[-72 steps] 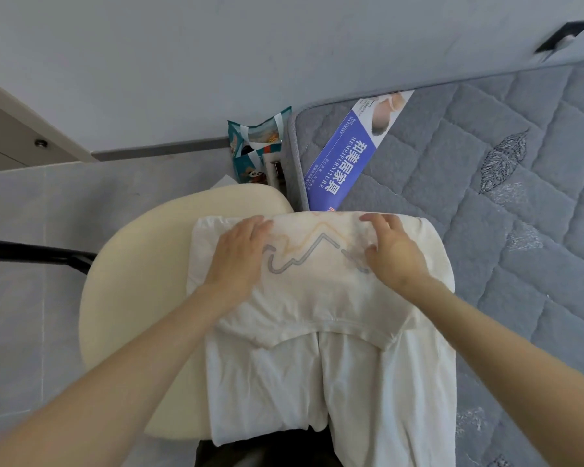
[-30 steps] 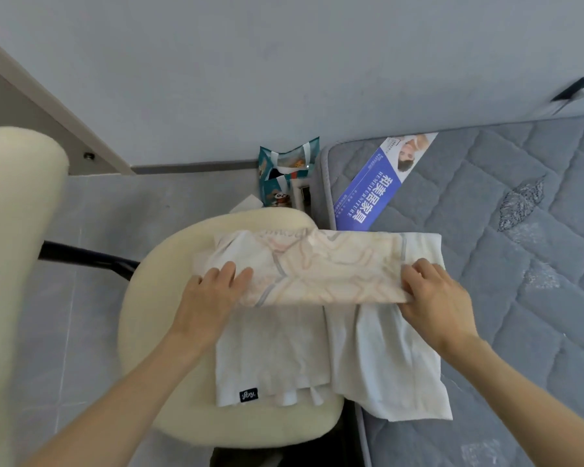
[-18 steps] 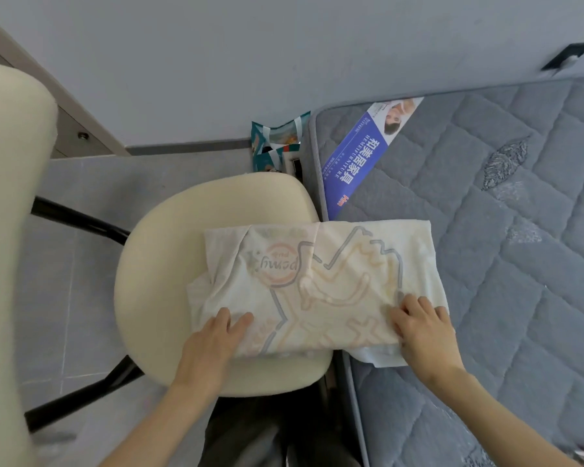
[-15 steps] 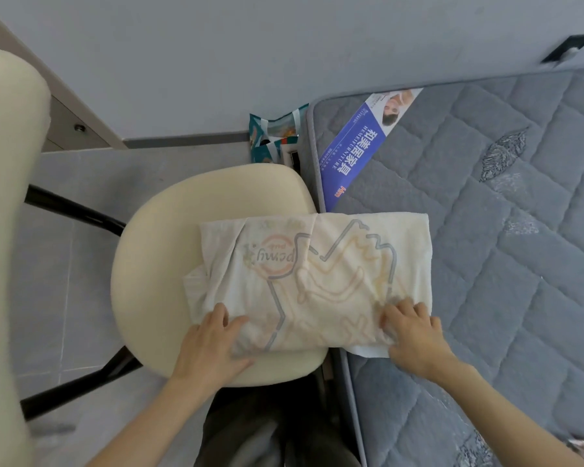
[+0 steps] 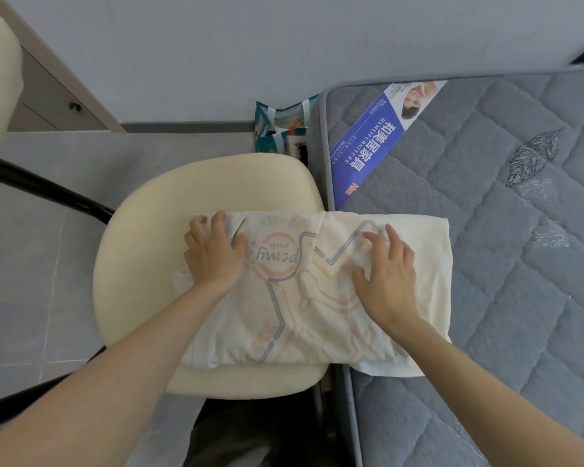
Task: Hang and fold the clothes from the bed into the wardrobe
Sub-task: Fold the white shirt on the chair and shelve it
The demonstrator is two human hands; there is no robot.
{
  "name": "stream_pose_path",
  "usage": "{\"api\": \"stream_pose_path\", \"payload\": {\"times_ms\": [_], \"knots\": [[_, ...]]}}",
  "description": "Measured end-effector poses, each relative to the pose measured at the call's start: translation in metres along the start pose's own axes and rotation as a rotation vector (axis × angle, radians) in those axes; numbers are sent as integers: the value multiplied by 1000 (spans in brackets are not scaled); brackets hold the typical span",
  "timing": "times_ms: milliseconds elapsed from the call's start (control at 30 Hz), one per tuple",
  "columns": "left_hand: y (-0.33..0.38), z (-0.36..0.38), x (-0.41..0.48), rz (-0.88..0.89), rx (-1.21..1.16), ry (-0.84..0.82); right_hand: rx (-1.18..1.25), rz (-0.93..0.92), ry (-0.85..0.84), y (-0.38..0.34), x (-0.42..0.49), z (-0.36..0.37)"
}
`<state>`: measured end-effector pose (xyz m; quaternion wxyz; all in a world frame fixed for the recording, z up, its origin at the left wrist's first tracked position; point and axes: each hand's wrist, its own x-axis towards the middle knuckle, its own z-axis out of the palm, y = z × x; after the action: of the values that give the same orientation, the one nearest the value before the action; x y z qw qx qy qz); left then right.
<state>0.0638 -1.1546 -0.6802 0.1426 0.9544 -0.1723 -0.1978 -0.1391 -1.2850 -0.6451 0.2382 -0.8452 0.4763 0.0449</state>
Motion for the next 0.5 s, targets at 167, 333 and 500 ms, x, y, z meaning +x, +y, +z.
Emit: {"api": "stream_pose_path", "payload": {"times_ms": [167, 333, 500], "knots": [[-5, 2, 24, 32, -53, 46, -48, -187, -58, -34, 25, 13], [-13, -22, 42, -205, -587, -169, -63, -347, -153, -68, 51, 30], [-24, -46, 59, -467, -811, -181, -271, -281, -197, -90, 84, 58]]}}
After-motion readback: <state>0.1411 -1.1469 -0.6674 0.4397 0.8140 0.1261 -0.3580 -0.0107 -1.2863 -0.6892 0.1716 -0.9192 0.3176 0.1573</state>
